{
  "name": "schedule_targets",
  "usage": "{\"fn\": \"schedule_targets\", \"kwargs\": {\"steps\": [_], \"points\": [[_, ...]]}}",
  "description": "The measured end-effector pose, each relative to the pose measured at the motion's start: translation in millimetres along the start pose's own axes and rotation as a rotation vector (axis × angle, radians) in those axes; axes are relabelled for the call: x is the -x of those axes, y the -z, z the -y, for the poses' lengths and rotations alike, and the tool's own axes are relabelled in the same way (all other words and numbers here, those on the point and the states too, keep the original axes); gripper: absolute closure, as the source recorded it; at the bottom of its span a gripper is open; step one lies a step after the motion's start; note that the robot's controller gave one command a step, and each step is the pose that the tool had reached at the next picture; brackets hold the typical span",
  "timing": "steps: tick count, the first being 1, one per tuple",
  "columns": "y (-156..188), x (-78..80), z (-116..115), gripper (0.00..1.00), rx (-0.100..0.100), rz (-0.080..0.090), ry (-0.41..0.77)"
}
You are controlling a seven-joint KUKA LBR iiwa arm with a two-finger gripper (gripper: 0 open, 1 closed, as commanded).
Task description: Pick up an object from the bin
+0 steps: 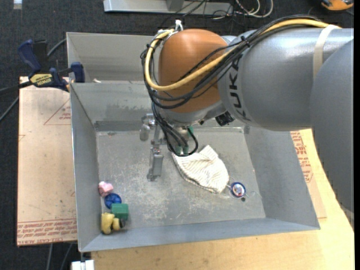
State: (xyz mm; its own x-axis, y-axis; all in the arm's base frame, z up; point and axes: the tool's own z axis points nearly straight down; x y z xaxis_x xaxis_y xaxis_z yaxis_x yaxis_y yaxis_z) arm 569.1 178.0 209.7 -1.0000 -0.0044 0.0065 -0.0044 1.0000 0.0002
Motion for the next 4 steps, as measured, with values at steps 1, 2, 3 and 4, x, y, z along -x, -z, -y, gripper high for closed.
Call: {"fn": "schedule_targets", "kwargs": {"steps": [1, 2, 3, 4], "points": [[5.0, 1.6, 1.3, 0.0, 0.001, 0.008, -0.004], [4.8, 1.7, 1.5, 0.0, 0.002, 0.008, -0.002], [109.2, 5.5, 27.9, 0.0, 0.001, 0.009, 0.12], [21.0, -13.9, 65.8, 0.0, 0.004, 0.012, -0.091]]}}
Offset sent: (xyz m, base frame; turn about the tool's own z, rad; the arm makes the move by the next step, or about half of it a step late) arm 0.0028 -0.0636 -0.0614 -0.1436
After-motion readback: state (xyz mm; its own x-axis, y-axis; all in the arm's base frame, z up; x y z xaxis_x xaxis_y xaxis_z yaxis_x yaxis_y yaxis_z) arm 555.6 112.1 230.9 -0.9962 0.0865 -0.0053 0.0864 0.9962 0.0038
